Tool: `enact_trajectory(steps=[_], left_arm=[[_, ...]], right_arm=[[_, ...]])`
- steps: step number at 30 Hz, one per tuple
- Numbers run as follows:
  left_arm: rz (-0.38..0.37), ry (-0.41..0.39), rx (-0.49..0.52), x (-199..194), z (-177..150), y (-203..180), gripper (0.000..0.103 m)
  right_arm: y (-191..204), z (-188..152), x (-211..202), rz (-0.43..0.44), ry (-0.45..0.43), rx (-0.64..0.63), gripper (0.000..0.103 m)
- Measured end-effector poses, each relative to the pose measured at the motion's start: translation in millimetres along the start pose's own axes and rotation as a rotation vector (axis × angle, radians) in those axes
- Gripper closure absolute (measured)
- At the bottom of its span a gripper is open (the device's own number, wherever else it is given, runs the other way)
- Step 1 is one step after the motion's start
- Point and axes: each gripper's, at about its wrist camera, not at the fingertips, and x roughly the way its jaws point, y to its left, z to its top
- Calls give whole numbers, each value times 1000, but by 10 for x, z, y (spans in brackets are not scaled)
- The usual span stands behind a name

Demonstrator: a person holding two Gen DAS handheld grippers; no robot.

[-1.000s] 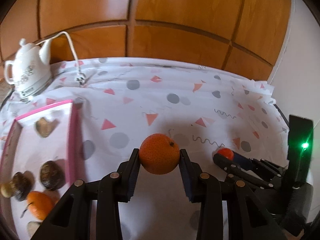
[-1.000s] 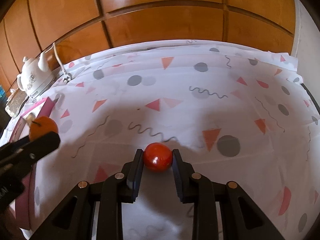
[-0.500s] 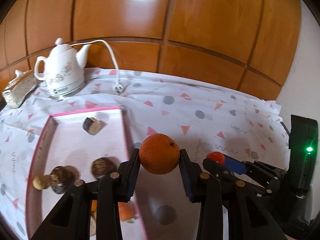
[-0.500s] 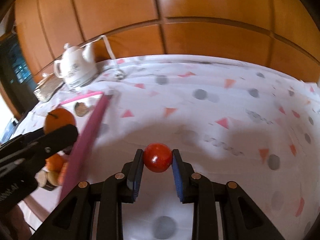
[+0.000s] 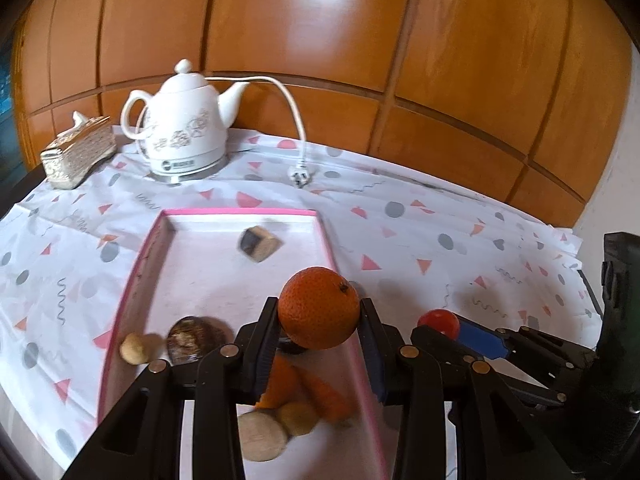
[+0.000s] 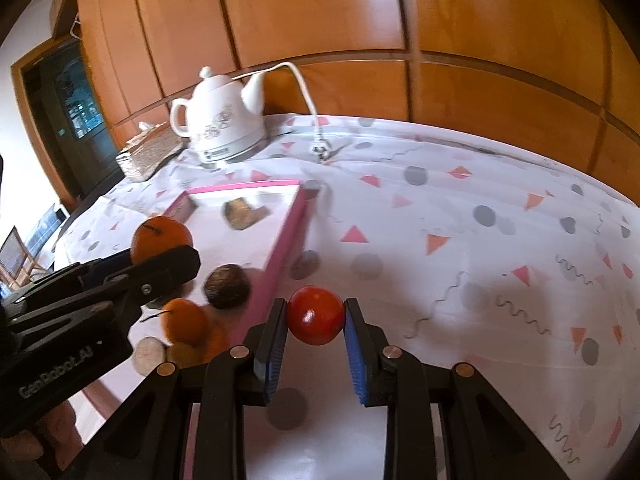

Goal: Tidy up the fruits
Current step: 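Carry the orange into the tray and open the left tool while the right tool releases the tomato there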

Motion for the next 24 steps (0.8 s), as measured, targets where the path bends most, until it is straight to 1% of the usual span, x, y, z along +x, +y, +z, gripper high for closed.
enact_trajectory(steps=[3, 6, 10, 12, 14, 16, 17, 19, 21, 24], left_arm=[[22, -1, -27, -17, -11, 144, 64], [59, 5, -61, -2, -17, 351, 64], [99, 16, -76, 32, -33, 528, 64], [110, 27, -84, 41, -53, 588, 63], [127, 22, -82, 28, -75, 616, 62], [142, 12, -76, -2, -86, 618, 57], [145, 7, -78, -20, -93, 616, 51], [153, -9, -80, -70, -100, 605, 50], [166, -20, -68, -116, -109, 572, 45], [164, -30, -80, -183, -131, 546, 39]], right_arm=[[148, 29, 42, 49, 10, -18, 75], [320, 70, 111, 107, 27, -37, 75], [566, 81, 247, 147, 56, -74, 75], [647, 74, 305, 150, 67, -90, 74], [689, 59, 353, 153, 85, -91, 74], [717, 42, 360, 156, 88, -95, 73], [720, 32, 353, 153, 87, -98, 73], [715, 19, 325, 144, 82, -97, 70], [704, 16, 267, 141, 62, -89, 70], [693, 22, 169, 107, 29, -86, 70]])
